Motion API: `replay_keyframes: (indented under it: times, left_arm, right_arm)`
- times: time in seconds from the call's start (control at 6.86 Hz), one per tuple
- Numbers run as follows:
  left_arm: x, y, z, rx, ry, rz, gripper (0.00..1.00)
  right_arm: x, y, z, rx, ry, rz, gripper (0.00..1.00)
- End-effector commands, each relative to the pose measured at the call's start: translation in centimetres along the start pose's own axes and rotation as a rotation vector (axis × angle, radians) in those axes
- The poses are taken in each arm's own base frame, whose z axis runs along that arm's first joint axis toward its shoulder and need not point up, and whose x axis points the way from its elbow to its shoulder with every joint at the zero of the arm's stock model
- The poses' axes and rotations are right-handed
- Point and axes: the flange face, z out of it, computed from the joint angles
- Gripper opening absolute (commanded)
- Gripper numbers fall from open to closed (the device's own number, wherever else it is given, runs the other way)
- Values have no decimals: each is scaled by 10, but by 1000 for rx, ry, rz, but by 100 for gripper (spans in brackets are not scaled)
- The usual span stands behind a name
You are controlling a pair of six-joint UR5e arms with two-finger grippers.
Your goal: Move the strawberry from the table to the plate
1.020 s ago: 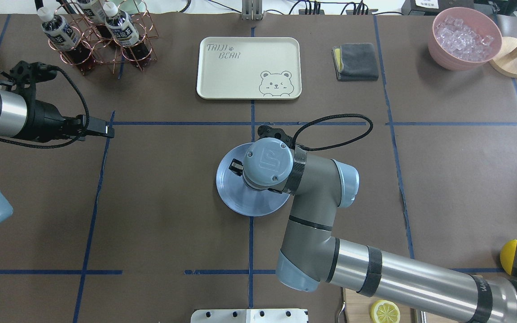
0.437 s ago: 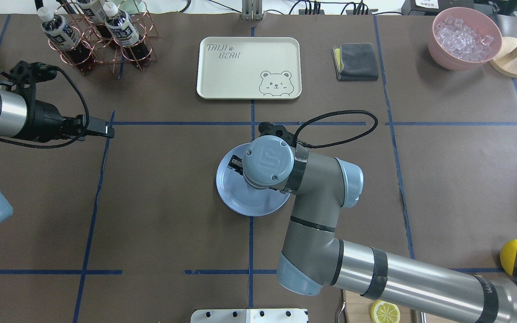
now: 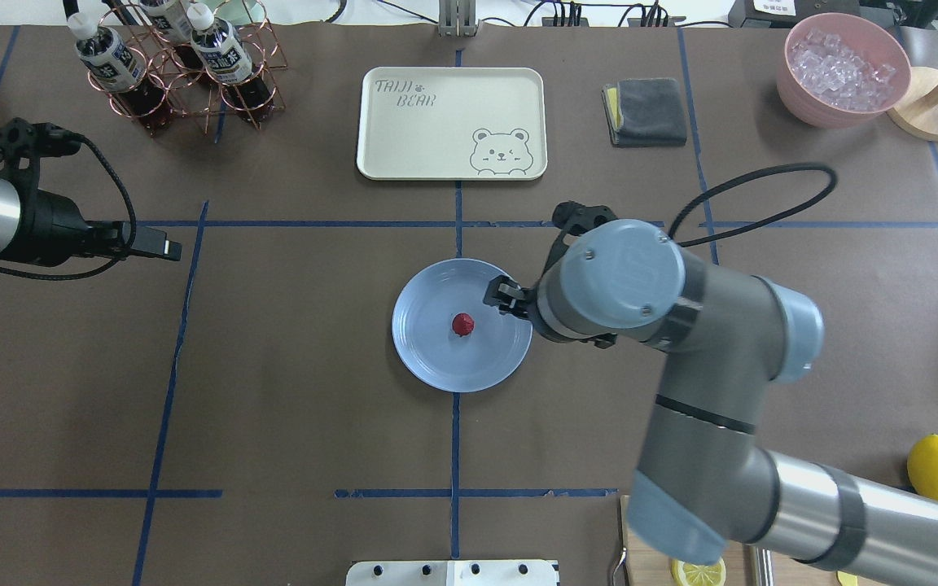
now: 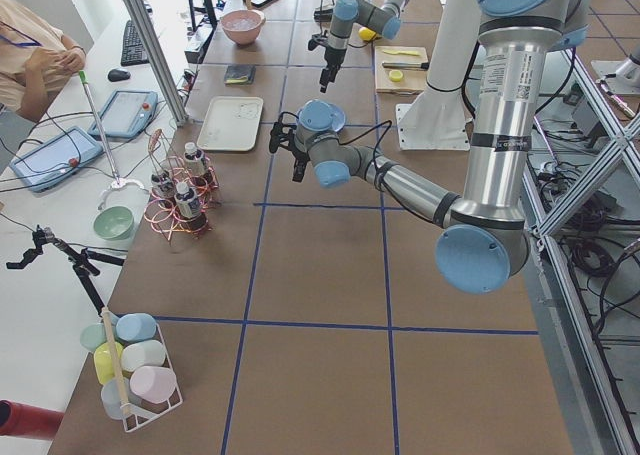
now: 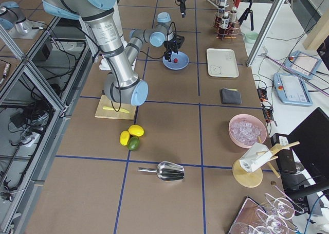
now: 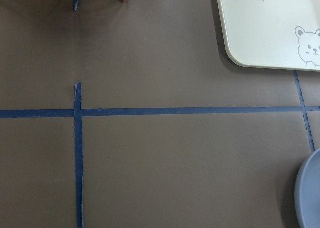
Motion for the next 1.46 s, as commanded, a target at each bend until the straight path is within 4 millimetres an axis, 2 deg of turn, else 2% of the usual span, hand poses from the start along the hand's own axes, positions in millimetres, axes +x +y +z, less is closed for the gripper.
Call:
replay_keyframes:
  times: [0.0, 0.15, 0.29, 0.58, 0.73, 0.87, 1.02, 1.17, 1.31]
  left_arm:
    - [-68, 3, -31, 20, -90, 195, 92]
    - [-113, -3, -60, 7, -108, 303, 92]
    - [-163, -18, -89, 11, -154, 387, 100]
    - [-239, -42, -157, -73, -312, 452, 100]
    - [-249, -67, -184, -137, -351, 393, 100]
    - [-246, -77, -197, -196, -342, 287, 100]
    - [-255, -57, -190, -236, -249, 212, 100]
    - [-260, -45, -185, -246, -221, 165, 100]
    - [-260, -45, -185, -237, -224, 115, 100]
  right_arm:
    - [122, -57, -50, -36, 43, -110, 100]
    - [179, -88, -64, -36, 85, -189, 100]
    - [223, -121, -81, -54, 102, -229, 100]
    - [330, -175, -119, -86, 116, -350, 100]
    - [385, -199, -129, -93, 126, -388, 100]
    - [448, -223, -138, -124, 79, -420, 100]
    - [496, -238, -158, -108, 25, -432, 100]
    - [531, -229, -163, -107, 30, -446, 100]
    - [535, -223, -166, -106, 29, -465, 100]
